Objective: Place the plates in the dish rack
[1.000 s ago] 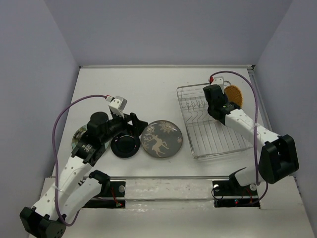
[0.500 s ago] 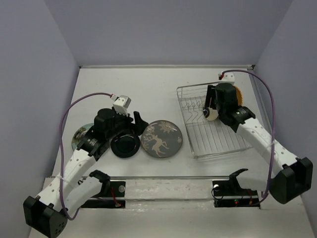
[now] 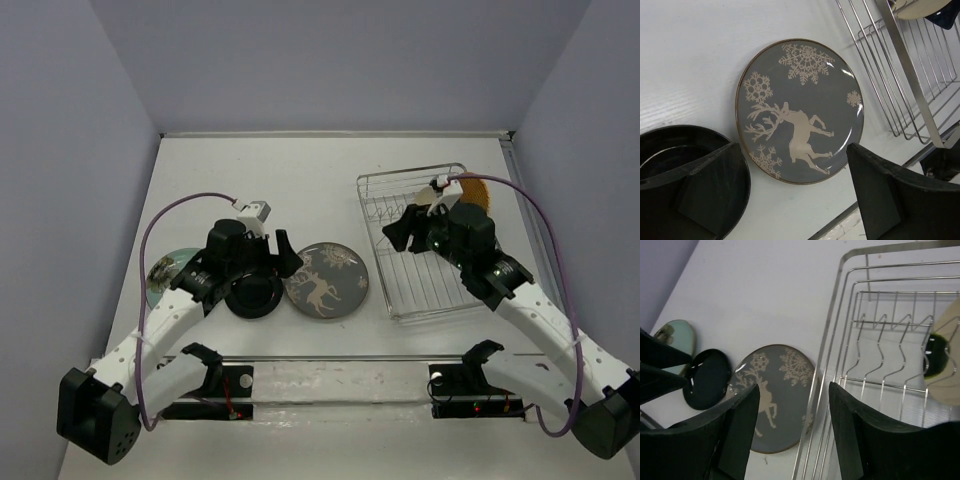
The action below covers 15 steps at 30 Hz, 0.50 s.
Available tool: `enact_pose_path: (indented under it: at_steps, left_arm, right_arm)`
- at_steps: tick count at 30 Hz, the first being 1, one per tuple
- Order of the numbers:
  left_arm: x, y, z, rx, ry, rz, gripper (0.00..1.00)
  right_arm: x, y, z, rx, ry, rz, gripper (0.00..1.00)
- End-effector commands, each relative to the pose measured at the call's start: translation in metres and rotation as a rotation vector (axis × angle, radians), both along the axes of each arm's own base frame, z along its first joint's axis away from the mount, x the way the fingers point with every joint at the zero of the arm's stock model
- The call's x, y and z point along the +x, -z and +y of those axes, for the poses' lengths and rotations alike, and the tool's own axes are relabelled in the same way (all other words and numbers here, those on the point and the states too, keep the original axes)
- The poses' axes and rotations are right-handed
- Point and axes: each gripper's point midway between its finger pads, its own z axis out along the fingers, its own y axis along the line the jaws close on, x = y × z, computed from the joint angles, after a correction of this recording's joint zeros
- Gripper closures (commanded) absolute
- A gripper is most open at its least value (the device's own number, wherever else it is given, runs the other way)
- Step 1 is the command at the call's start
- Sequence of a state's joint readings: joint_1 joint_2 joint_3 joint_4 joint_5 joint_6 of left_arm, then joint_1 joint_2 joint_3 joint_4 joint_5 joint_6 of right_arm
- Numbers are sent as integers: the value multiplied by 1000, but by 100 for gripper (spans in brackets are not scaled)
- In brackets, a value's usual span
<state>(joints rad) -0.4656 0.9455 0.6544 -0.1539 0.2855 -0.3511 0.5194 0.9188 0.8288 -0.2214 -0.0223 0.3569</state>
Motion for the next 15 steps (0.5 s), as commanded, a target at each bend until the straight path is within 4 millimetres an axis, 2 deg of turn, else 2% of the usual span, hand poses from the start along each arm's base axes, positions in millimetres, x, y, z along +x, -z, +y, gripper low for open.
enact_pose_path:
  at_steps: [1, 2, 3, 5, 6, 7, 8, 10, 11, 12, 15]
  left_arm:
    - [-18, 0, 9, -68, -99, 70, 1]
    - [-15, -6, 13, -66, -128, 47, 1]
    - [-9, -23, 20, -75, -175, -7, 1]
    - [-5, -37, 21, -96, -193, -41, 1]
    - [-5, -41, 19, -103, -191, -45, 1]
    - [-7, -39, 16, -111, -177, -14, 1]
    - [-10, -35, 13, -119, -167, 12, 1]
    - [-20, -23, 8, -176, -178, 84, 1]
    - [-24, -21, 7, -205, -183, 106, 1]
    - [-32, -11, 8, -230, -194, 131, 1]
    - [-45, 5, 8, -323, -252, 208, 1]
  right_arm:
    - [-40, -24, 56, 143, -292, -19, 38]
    - [-59, -22, 75, 164, -371, 10, 39]
    - [-66, -23, 87, 180, -403, 8, 39]
    - [-76, -8, 108, 172, -420, 56, 40]
    - [-73, -2, 111, 171, -354, 74, 40]
    - [-84, 5, 125, 160, -373, 89, 40]
    - [-76, 8, 123, 162, -286, 89, 40]
    - [-75, 9, 126, 173, -252, 82, 40]
    - [-74, 10, 125, 174, -245, 84, 41]
    - [-72, 0, 129, 203, -250, 58, 41]
    - [-69, -1, 130, 200, -244, 51, 41]
